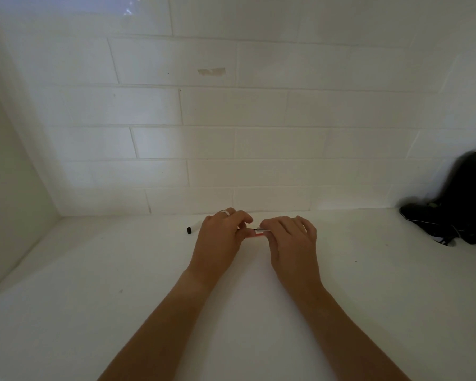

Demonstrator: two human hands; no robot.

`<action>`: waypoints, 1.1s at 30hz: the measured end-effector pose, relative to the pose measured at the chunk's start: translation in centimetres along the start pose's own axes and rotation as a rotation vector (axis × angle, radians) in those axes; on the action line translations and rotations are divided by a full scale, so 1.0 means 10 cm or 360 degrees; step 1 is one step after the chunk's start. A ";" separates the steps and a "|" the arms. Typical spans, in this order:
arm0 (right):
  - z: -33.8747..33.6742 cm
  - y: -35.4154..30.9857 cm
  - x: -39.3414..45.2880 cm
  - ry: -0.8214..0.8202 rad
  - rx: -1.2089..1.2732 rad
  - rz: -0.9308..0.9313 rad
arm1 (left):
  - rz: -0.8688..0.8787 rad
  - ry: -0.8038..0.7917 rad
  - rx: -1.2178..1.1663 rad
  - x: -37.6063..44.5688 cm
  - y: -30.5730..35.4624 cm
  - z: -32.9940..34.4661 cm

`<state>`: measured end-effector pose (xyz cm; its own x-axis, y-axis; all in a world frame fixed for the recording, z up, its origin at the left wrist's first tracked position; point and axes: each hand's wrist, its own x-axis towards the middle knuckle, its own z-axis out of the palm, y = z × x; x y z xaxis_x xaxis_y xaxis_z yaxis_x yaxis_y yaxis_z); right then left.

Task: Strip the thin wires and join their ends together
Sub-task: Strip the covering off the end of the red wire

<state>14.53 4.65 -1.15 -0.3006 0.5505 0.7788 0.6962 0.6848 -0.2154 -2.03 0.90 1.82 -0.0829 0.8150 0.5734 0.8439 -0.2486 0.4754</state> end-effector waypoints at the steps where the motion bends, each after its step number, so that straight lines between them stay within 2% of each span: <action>1: 0.00 0.00 0.00 0.0001 -0.0001 -0.0002 | -0.0023 0.0008 0.0003 0.00 -0.01 -0.01; 7: 0.00 0.00 0.00 -0.0025 -0.0004 0.0008 | 0.0040 -0.0191 -0.0251 -0.02 0.03 0.04; 13: 0.00 0.00 0.00 -0.0037 0.0018 0.0019 | 0.0120 -0.0110 -0.0149 -0.03 0.03 0.03; 16: 0.01 0.00 0.00 -0.0041 0.0028 0.0034 | -0.0059 -0.0022 -0.0018 -0.02 -0.01 0.02; 19: 0.01 0.00 0.00 -0.0049 0.0006 0.0047 | -0.0276 -0.0005 -0.0195 -0.02 -0.03 -0.01; 22: 0.01 0.01 -0.01 -0.0049 -0.0014 0.0075 | -0.0213 -0.0092 -0.0399 -0.02 0.01 0.02; 26: 0.03 0.03 -0.02 -0.0044 -0.0047 0.0126 | -0.0091 -0.0219 -0.0431 -0.07 0.06 0.09; 33: 0.02 0.01 -0.01 -0.0059 -0.0006 0.0057 | -0.0236 -0.0120 -0.0516 -0.05 0.06 0.03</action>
<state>14.48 4.80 -1.38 -0.2995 0.5920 0.7482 0.7092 0.6628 -0.2404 -1.29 0.46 1.60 -0.1424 0.8879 0.4374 0.6125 -0.2681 0.7436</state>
